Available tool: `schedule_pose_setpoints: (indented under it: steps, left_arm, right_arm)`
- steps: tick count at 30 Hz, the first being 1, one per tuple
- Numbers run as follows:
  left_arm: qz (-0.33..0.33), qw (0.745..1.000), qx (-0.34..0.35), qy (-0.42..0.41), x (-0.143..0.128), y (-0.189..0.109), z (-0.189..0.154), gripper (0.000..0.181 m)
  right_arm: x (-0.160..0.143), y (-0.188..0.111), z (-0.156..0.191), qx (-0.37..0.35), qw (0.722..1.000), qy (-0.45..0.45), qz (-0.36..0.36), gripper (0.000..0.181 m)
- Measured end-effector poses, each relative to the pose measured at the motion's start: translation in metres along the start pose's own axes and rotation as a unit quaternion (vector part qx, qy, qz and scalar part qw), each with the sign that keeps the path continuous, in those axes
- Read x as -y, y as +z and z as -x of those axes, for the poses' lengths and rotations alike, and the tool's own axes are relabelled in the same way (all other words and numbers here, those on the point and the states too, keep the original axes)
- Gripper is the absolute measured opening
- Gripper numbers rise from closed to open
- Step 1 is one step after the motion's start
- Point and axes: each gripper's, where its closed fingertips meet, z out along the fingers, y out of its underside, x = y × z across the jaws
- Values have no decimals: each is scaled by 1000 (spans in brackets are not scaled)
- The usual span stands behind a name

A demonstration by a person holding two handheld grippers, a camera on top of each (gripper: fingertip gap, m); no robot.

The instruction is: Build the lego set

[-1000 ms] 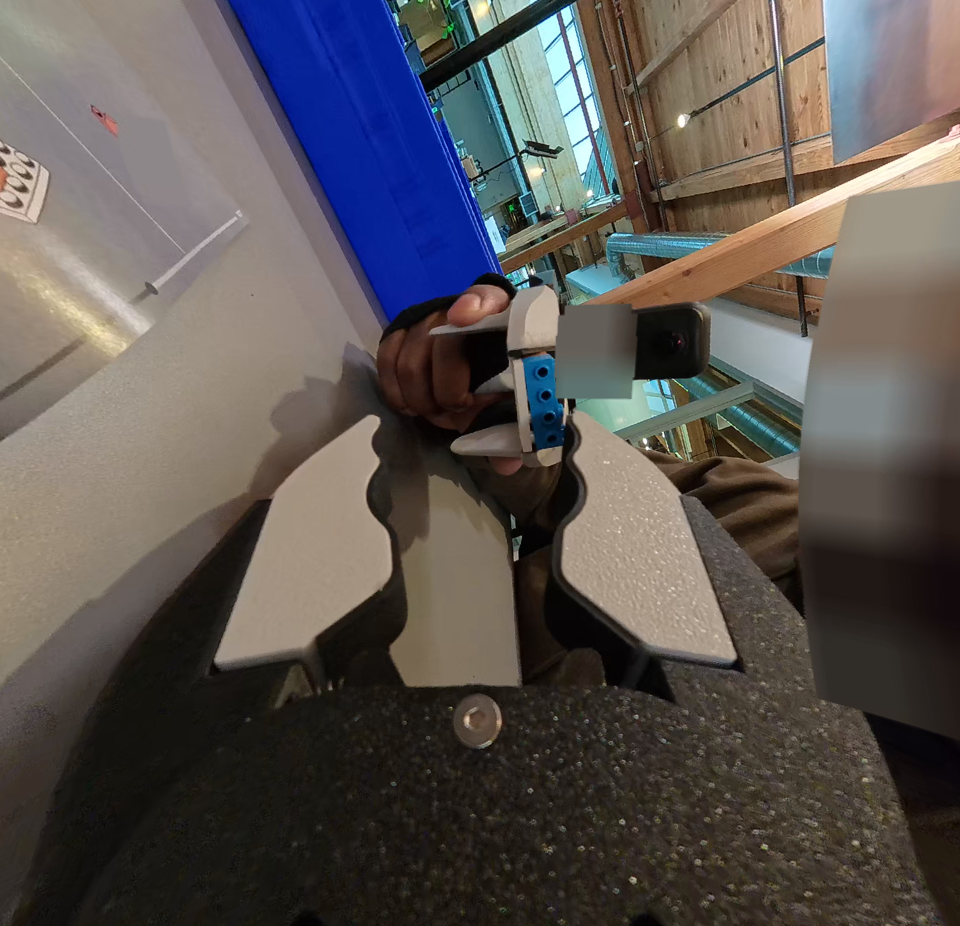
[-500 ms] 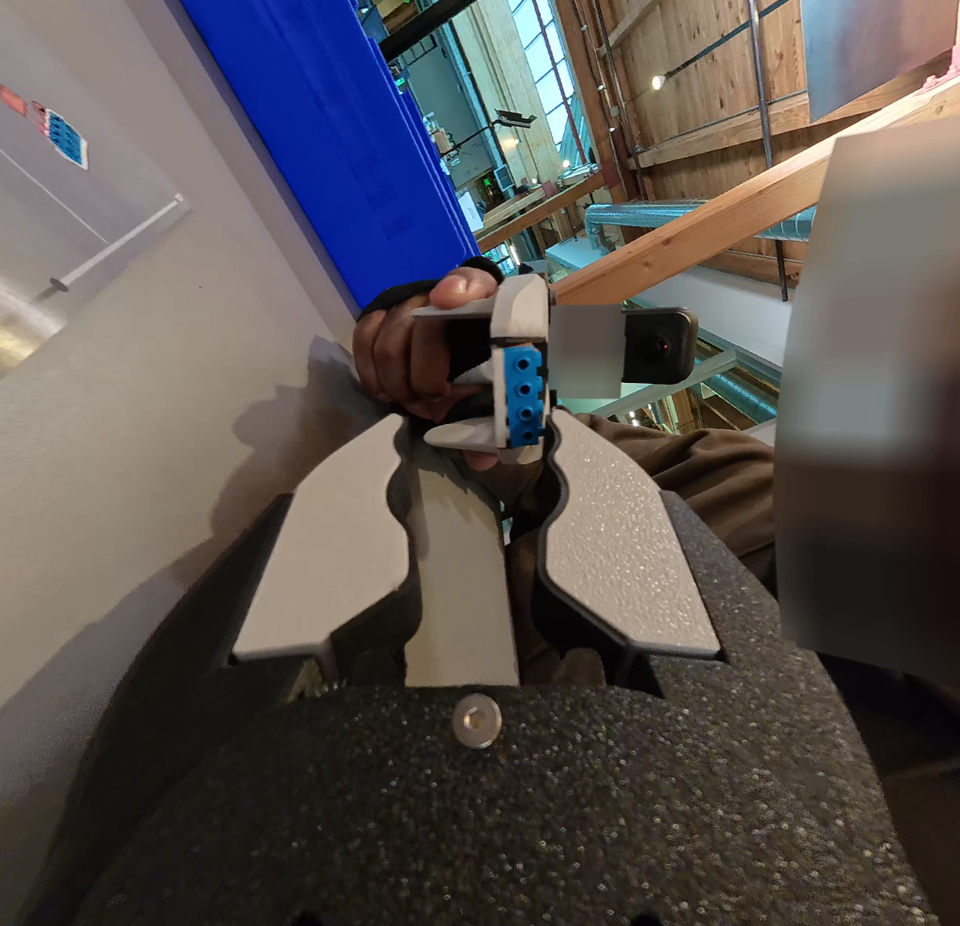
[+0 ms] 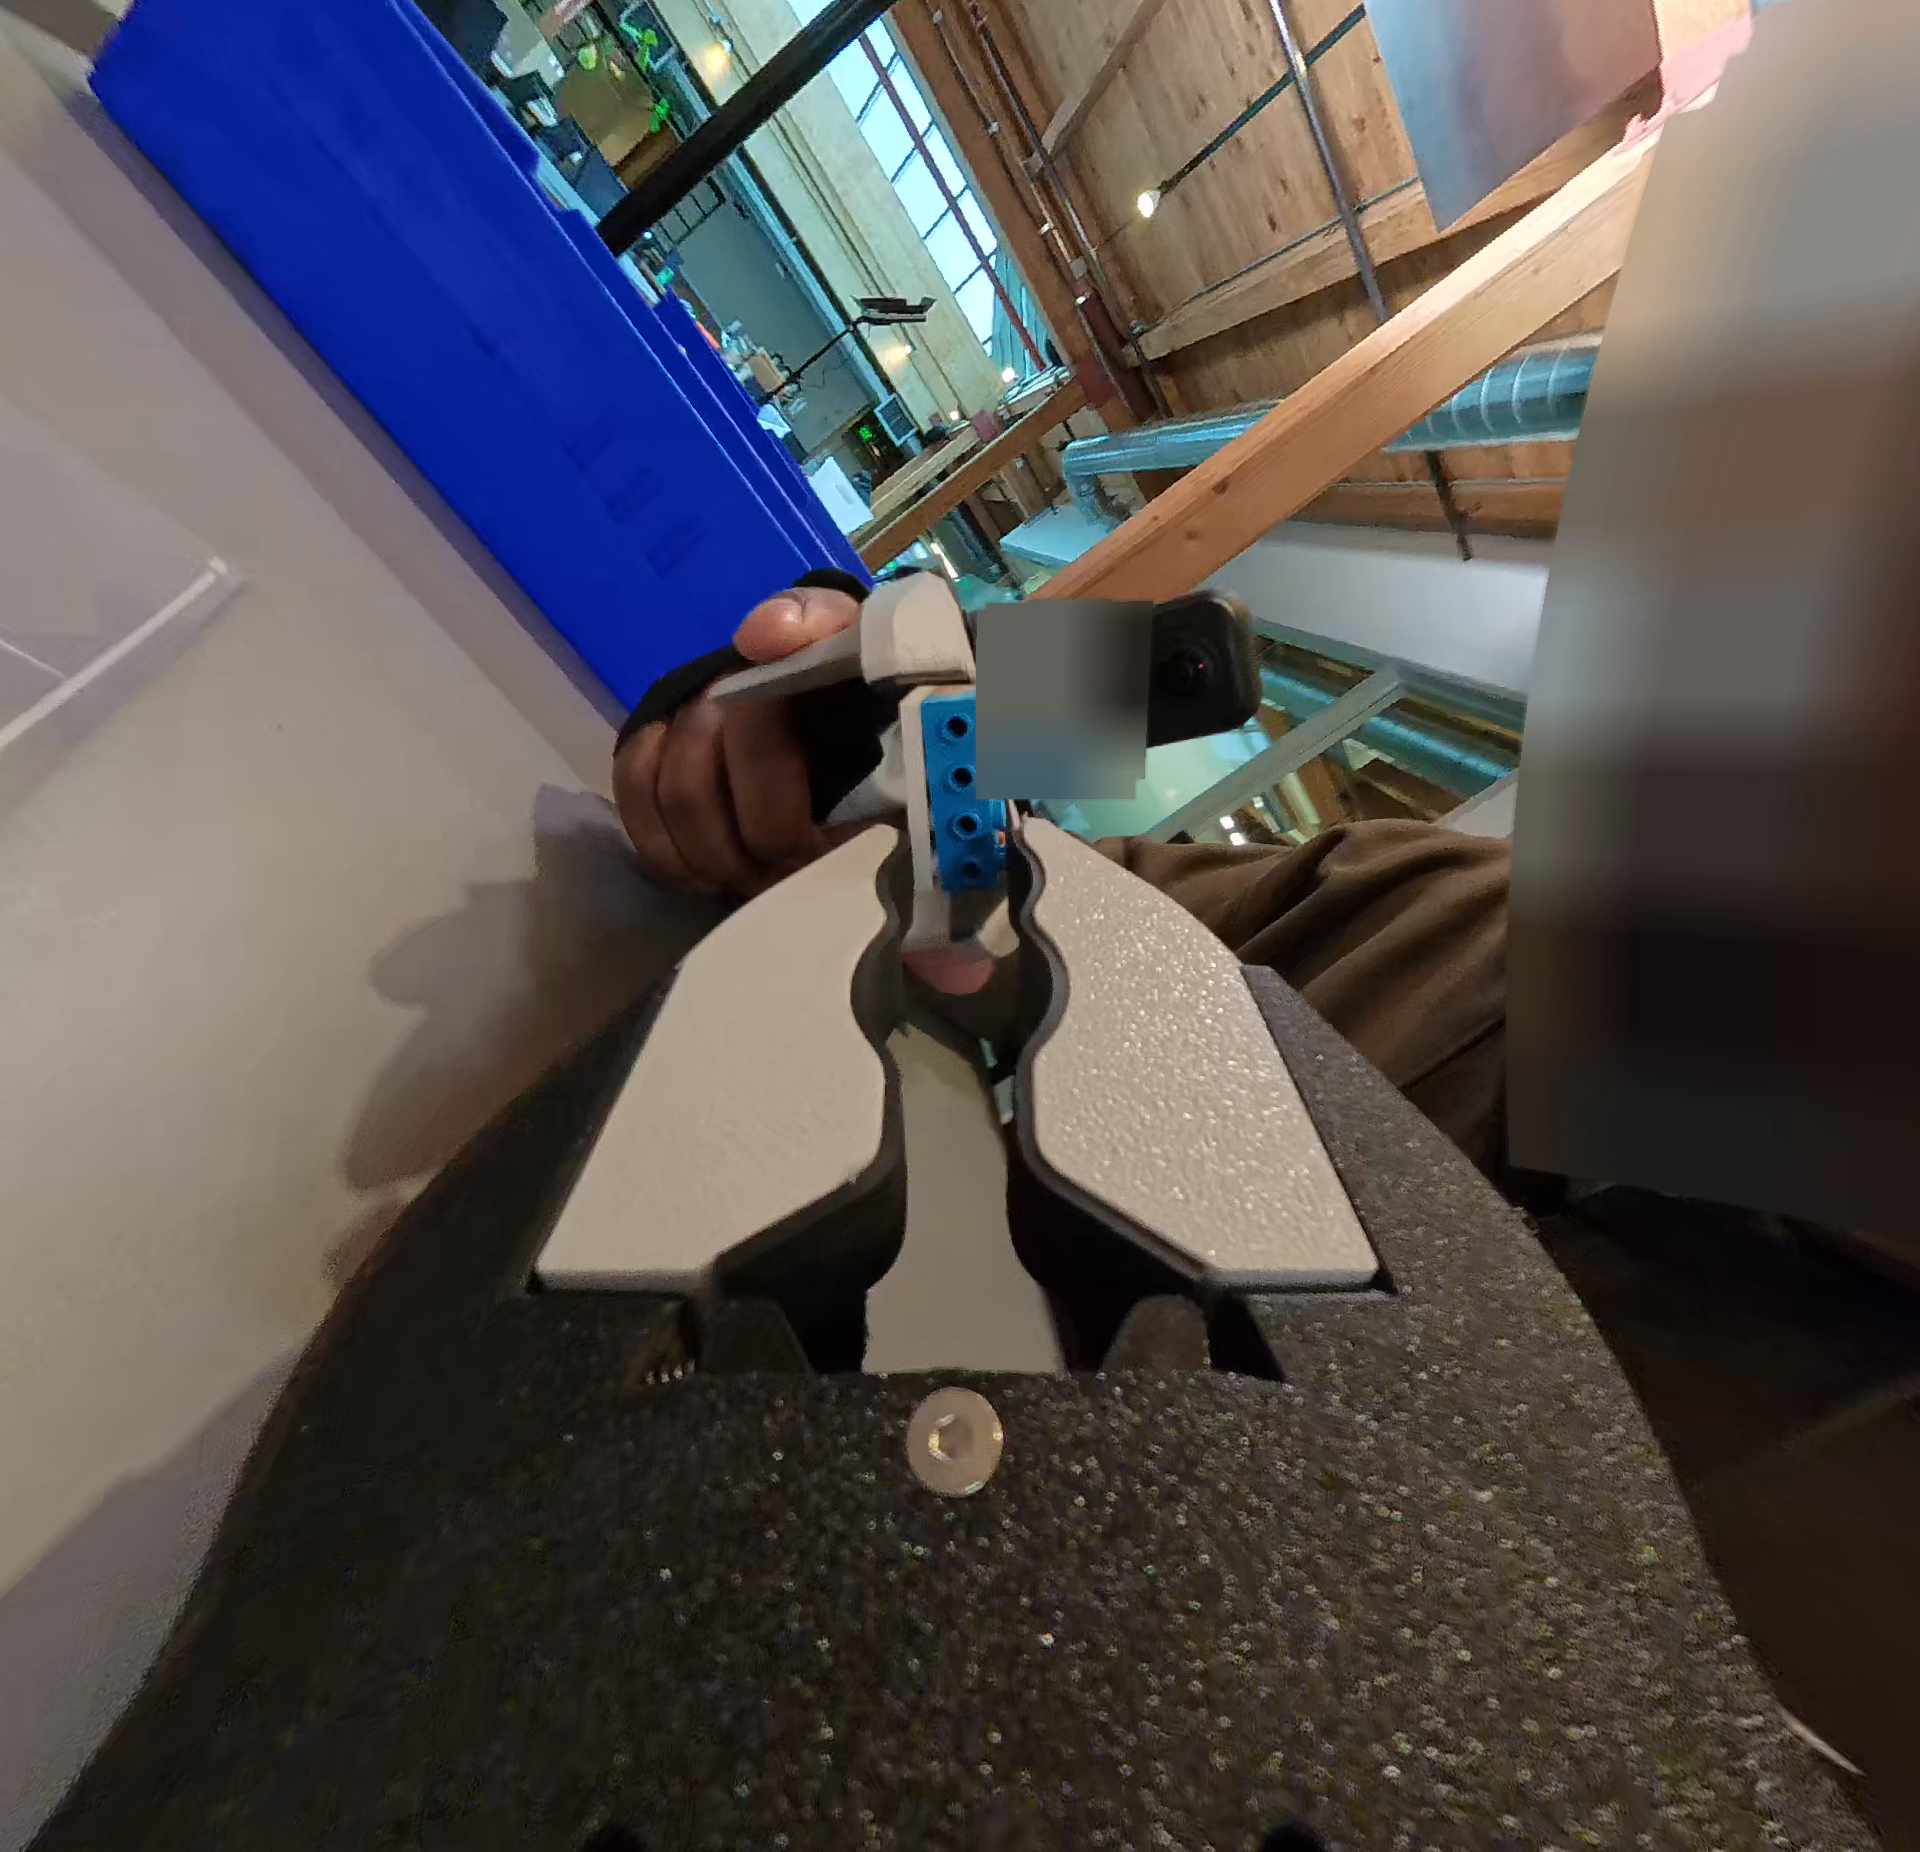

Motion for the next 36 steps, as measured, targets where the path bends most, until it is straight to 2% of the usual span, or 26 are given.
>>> schedule_pose_setpoints:
  steps: [4,8,19,26,31,36]
  left_arm:
    - [16,997,37,72,-1,-1,3,17]
    - [35,988,66,136,-4,-1,4,17]
    - [51,980,92,170,-5,-1,6,16]
    - [62,971,119,196,-6,-3,9,16]
    - [68,953,151,252,-5,-4,15,16]
    - [74,936,163,302,-5,-4,14,16]
  right_arm:
    - [5,-2,-2,13,999,49,-20,52]
    - [8,-5,-6,28,992,117,-34,52]
    - [2,-2,0,51,987,154,-20,47]
    - [-2,2,3,73,975,210,-7,46]
    - [4,2,0,79,963,258,-23,42]
    - [5,1,-2,76,960,267,-28,36]
